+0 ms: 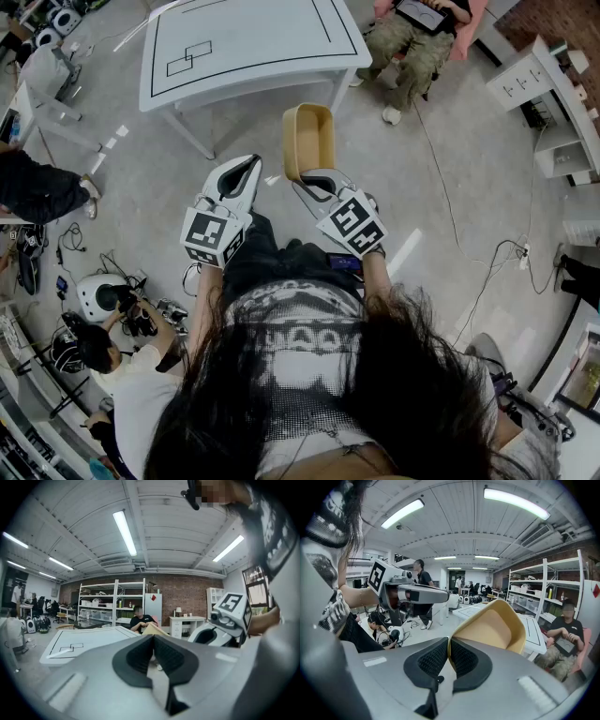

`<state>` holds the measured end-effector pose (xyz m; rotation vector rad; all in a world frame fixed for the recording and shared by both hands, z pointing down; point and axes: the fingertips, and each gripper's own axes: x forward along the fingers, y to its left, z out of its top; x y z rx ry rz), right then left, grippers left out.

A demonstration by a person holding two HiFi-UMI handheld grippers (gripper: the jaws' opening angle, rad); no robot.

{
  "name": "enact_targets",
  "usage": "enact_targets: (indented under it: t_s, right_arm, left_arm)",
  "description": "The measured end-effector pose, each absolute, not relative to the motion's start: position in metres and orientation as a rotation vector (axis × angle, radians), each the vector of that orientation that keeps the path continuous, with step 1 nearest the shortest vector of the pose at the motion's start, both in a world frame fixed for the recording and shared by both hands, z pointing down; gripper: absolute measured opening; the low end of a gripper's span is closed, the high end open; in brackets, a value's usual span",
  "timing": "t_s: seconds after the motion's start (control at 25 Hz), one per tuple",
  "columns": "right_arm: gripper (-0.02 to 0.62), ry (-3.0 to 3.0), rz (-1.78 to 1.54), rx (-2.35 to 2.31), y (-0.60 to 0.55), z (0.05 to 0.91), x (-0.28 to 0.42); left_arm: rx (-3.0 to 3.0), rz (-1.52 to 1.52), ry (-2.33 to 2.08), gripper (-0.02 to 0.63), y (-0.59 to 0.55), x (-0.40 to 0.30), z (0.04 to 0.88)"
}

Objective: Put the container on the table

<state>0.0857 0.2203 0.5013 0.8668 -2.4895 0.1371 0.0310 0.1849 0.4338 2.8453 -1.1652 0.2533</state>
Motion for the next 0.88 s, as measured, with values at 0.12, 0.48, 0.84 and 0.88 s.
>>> enact_targets:
  t_s: [0.12, 0.48, 0.84, 0.88]
  right_arm:
    - [0.021, -2.490, 0.141, 0.871, 0.218, 0.499, 0.086]
    - [0.022, -2.488, 0.142, 0.881, 0.210, 0.502, 0.083]
    - [0.021, -2.480, 0.159, 0.861, 0.170, 0.506, 0.062]
    - [0.021, -2.479, 0.161, 0.857, 0.163, 0.506, 0.058]
  left_arm:
    - [2.844, 0.260, -1.160, 0.000, 0.184, 0.031, 0.432]
    - [2.845, 0.272, -1.158, 0.000, 0.176, 0.028, 0.434]
    - [2.848, 0.273, -1.135, 0.000, 0.135, 0.012, 0.436]
    - [2.850, 0.274, -1.132, 0.000, 0.128, 0.009, 0.436]
